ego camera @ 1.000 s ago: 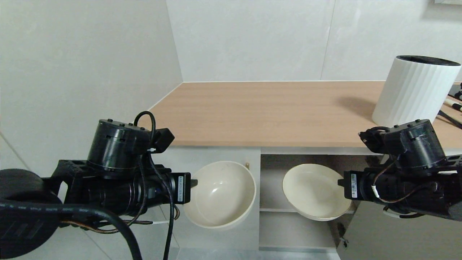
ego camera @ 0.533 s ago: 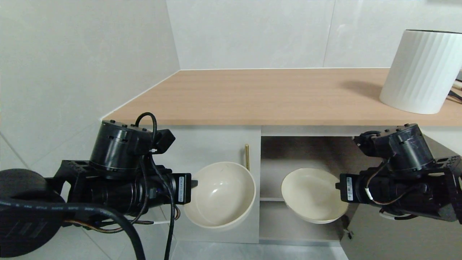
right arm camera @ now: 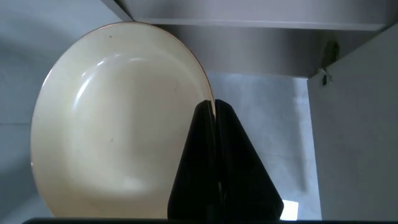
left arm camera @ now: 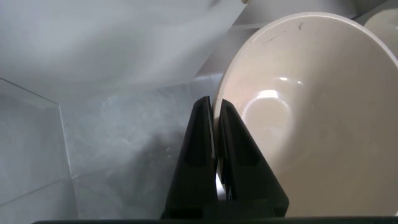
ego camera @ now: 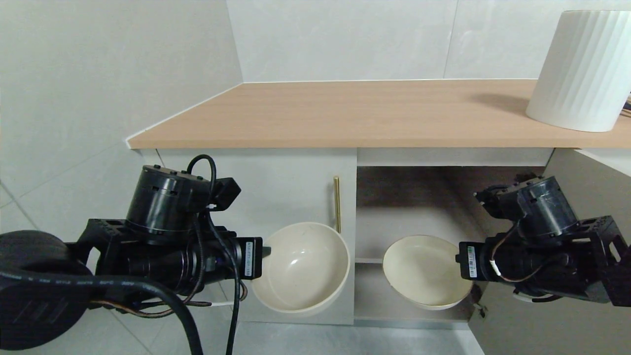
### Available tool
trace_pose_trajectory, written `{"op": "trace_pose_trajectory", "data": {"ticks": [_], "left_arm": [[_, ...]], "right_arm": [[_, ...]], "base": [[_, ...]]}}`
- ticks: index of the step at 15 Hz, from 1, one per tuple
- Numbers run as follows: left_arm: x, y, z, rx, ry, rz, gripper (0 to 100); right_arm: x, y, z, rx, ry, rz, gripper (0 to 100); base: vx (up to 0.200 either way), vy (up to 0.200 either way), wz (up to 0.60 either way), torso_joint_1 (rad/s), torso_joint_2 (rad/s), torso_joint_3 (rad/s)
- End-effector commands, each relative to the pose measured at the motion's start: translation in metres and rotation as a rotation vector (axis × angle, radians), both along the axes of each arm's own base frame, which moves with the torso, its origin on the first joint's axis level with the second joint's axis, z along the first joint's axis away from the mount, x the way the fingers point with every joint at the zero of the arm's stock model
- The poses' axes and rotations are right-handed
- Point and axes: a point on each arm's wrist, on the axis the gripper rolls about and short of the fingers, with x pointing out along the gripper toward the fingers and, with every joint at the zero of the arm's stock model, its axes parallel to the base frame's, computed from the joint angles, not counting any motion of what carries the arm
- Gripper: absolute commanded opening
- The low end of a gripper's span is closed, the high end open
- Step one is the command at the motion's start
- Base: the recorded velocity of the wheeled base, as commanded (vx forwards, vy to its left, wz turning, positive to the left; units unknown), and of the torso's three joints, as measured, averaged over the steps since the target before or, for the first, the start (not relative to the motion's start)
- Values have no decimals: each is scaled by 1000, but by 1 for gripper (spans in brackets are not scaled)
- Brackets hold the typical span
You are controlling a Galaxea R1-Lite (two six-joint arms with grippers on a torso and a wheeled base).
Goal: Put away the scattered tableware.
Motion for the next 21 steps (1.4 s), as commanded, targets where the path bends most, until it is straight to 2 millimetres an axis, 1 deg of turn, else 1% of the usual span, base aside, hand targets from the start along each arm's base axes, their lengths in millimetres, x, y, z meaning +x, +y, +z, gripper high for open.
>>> {"op": "trace_pose_trajectory", "data": {"ticks": [1,2,4,6,7,8,9,10,11,14,15,16,17,21], "left_arm": [[1,0,-1,2,2,1,0],[0,0,-1,1,3,0,0],[1,-1,0,0,-1,0,0],[1,-1,0,0,-1,0,0],[1,-1,0,0,-1,0,0],[0,0,1,-3,-4,0,0],[0,0,2,-3,-7,0,0],[0,0,2,-3,-7,0,0],[0,0,2,-3,-7,0,0],[0,0,1,-2,-5,0,0],[0,0,1,-2,-5,0,0],[0,0,1,-3,-6,0,0],[-1,0,3,-5,-10,0,0],[-1,1,3,-6,-11,0,0]], "right_arm": [[-2,-1,-6,-11,19,1,0],[-1,-1,-8,-13,22,3,0],[11,4,-22,-31,50,-5,0],[42,5,-44,-34,56,-55,0],[59,7,-58,-34,54,-74,0],[72,10,-72,-38,64,-86,0],[81,13,-84,-42,69,-88,0],[84,15,-88,-39,69,-92,0],[95,15,-102,-39,53,-115,0],[110,12,-123,-42,20,-162,0],[120,6,-135,-63,3,-208,0],[126,4,-141,-76,1,-231,0],[136,2,-147,-84,-11,-260,0],[161,-3,-151,-83,-50,-306,0]], "base": [[0,0,0,0,0,0],[0,0,0,0,0,0],[0,0,0,0,0,0],[0,0,0,0,0,0],[0,0,0,0,0,0],[0,0,0,0,0,0],[0,0,0,0,0,0],[0,0,0,0,0,0],[0,0,0,0,0,0],[0,0,0,0,0,0],[0,0,0,0,0,0],[0,0,0,0,0,0],[0,0,0,0,0,0],[0,0,0,0,0,0]]}}
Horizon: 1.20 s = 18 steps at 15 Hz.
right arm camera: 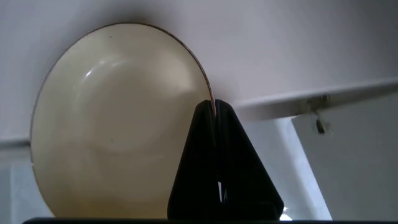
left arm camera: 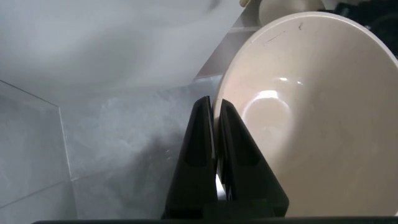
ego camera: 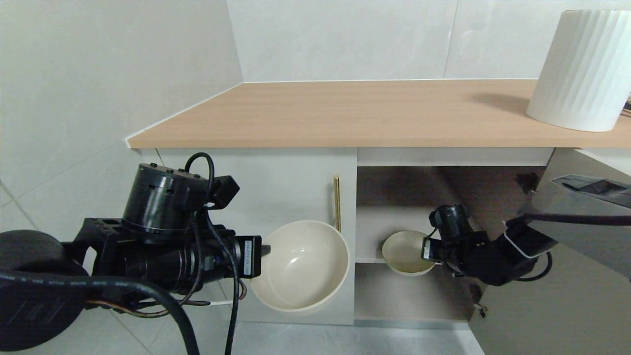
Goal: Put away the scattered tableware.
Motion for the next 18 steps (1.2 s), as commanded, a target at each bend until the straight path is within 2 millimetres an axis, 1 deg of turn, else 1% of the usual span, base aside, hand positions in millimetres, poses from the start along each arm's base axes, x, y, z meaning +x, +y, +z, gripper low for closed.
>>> {"op": "trace_pose_trajectory", "data": {"ticks": [1,3,5,7,9,12,18], "left_arm": [[0,0,1,-1,-2,1,0],[0,0,1,-1,-2,1,0],[0,0,1,-2,-3,1,0],[-1,0,2,-3,-7,2,0],[0,0,1,-2,-5,2,0],[0,0,1,-1,-4,2,0],[0,0,0,0,-3,2,0]], "right_arm": [[21,-5,-12,-5,-10,-32,0],[32,-6,-14,-4,-19,-48,0],[46,-6,-26,-29,-35,-87,0],[51,-4,-26,-32,-50,-97,0],[59,-9,-27,-28,-64,-112,0],[65,-13,-25,-30,-56,-125,0],[70,-12,-20,-29,-85,-143,0]], "base": [[0,0,0,0,0,0],[0,0,0,0,0,0],[0,0,0,0,0,0],[0,0,0,0,0,0],[0,0,0,0,0,0],[0,0,0,0,0,0],[0,0,0,0,0,0]]}}
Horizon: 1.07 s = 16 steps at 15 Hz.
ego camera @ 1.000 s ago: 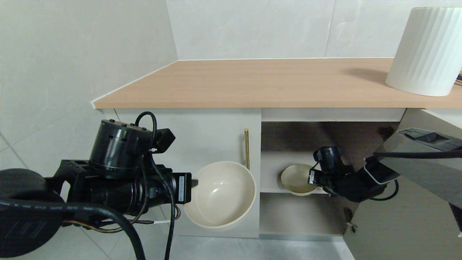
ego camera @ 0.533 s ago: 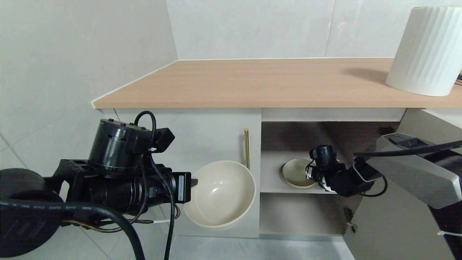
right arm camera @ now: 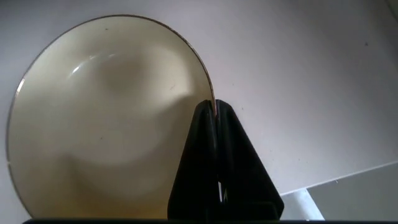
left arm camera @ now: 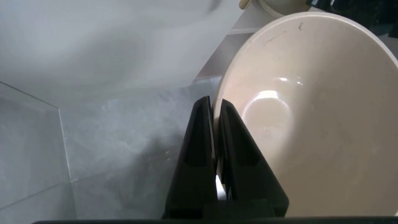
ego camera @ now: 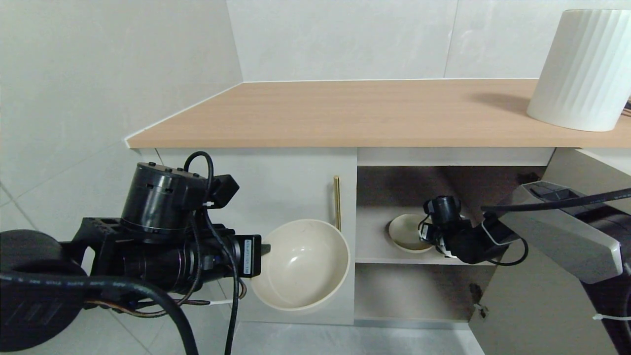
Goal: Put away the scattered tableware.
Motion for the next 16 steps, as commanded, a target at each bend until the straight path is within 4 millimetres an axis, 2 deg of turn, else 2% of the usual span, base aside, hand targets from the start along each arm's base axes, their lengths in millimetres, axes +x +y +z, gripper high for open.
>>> {"op": "trace_pose_trajectory", "data": {"ticks": [1,2,3,7,9,10,12,13,15,16], "left_arm": [[0,0,-1,1,2,0,0],[0,0,-1,2,2,2,0],[0,0,-1,1,2,0,0],[2,-1,0,-2,-1,1,0],[2,-1,-1,0,2,-1,0],[4,-2,-4,7,12,-2,0],[10,-7,-13,57,22,-33,0],[10,-9,-15,71,23,-49,0],[10,-19,-25,124,28,-112,0],[12,-24,-28,143,21,-138,0]], "right_arm": [[1,1,2,2,-8,0,0],[1,1,2,3,-9,0,0],[1,1,2,3,-8,1,100],[2,1,5,17,-21,-8,100],[-5,2,22,46,-46,-13,100],[-19,5,34,52,-42,1,100],[-75,20,79,91,-24,165,100],[-88,24,94,108,-34,222,100],[-131,22,136,104,-81,367,100],[-147,21,151,104,-100,421,100]], "base": [[0,0,0,0,0,0],[0,0,0,0,0,0],[0,0,0,0,0,0],[0,0,0,0,0,0],[0,0,0,0,0,0],[0,0,0,0,0,0],[0,0,0,0,0,0],[0,0,0,0,0,0],[0,0,0,0,0,0],[0,0,0,0,0,0]]}}
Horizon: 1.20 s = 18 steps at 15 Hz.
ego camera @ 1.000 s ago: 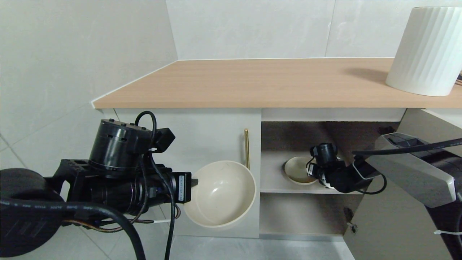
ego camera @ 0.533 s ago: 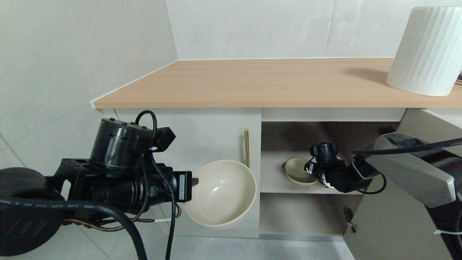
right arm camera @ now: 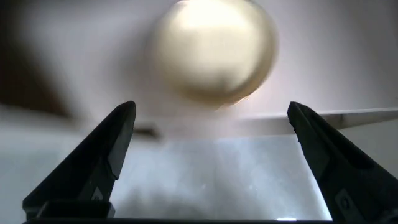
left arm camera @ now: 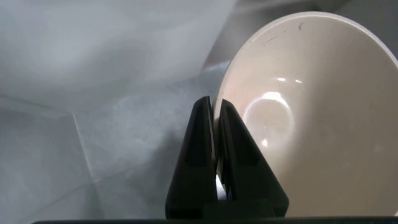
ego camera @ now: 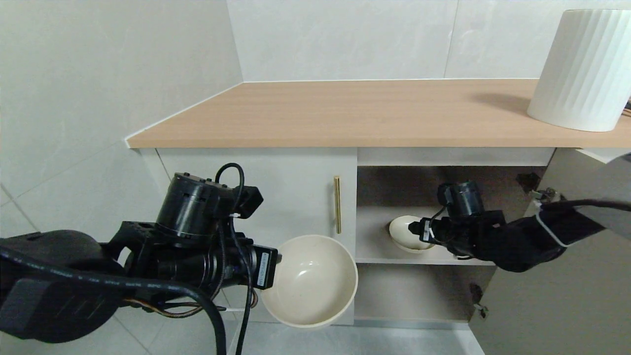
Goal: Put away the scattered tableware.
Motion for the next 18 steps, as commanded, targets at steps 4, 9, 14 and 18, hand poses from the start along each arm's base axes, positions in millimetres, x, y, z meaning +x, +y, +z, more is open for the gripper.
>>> {"op": "trace_pose_trajectory", "data": {"ticks": [4,9,14,18], "left_arm": [[4,-30,-28,125,-3,-85,0],[5,-56,-44,122,-62,-109,0],[-4,-69,-39,105,-132,-114,0],[-7,-72,-38,104,-136,-122,0]], "right_arm": [[-122,2,107,115,-27,415,100],[-142,18,99,78,91,556,100],[-140,42,70,26,192,614,100],[-135,53,55,-14,220,598,100]], "base": [[0,0,0,0,0,0],[0,0,0,0,0,0],[0,0,0,0,0,0],[0,0,0,0,0,0]]}}
